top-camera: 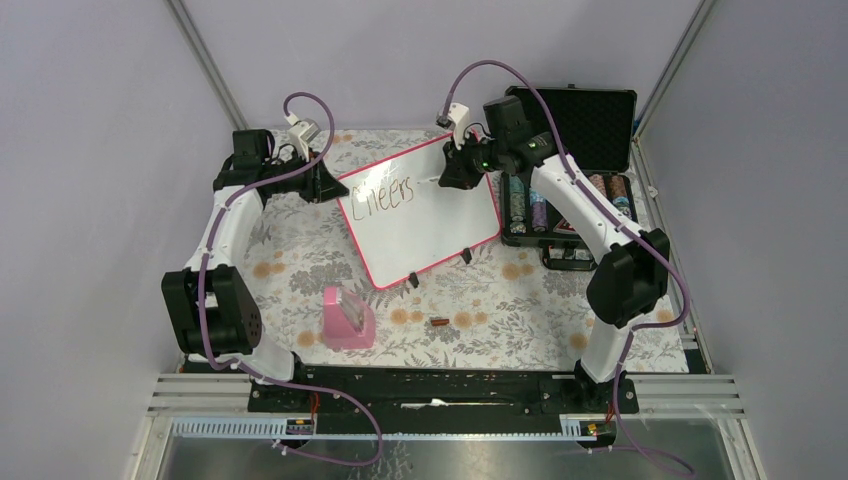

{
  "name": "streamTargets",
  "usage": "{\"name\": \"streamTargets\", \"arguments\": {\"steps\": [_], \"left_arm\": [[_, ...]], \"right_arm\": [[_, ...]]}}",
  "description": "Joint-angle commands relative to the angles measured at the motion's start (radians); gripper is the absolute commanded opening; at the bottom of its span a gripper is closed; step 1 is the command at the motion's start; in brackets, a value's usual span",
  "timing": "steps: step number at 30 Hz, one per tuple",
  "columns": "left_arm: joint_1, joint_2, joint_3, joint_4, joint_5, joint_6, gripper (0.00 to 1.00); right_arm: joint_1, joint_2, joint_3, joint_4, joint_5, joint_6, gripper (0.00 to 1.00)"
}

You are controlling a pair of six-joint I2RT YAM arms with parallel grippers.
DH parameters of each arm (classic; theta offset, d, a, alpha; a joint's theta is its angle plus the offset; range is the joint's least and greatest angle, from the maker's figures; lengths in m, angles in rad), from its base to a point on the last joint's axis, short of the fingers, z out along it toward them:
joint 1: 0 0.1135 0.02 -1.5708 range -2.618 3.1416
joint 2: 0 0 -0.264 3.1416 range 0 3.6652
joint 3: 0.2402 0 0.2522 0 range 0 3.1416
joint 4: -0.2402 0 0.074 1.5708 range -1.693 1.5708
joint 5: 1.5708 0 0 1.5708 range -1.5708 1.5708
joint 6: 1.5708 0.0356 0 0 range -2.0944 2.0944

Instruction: Write a sentence on the whiteboard

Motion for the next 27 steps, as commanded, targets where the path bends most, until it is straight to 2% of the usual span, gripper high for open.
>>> {"name": "streamTargets", "arguments": {"steps": [1, 17, 27], "left_arm": [[-0.015, 0.007, 0.024, -0.004, 0.018, 0.011, 0.23], [-0.017, 0.021, 0.034, -0.006, 0.008, 0.011, 0.01], [-0.018, 0.020, 0.035, -0.005, 0.007, 0.013, 0.00]], "right_arm": [[0.009, 0.004, 0.017, 0.046, -0.002, 0.012, 0.00], [0.023, 0.045, 0.033, 0.048, 0.063, -0.012, 0.00], [0.022, 0.068, 0.049, 0.045, 0.096, -0.021, 0.00]]}}
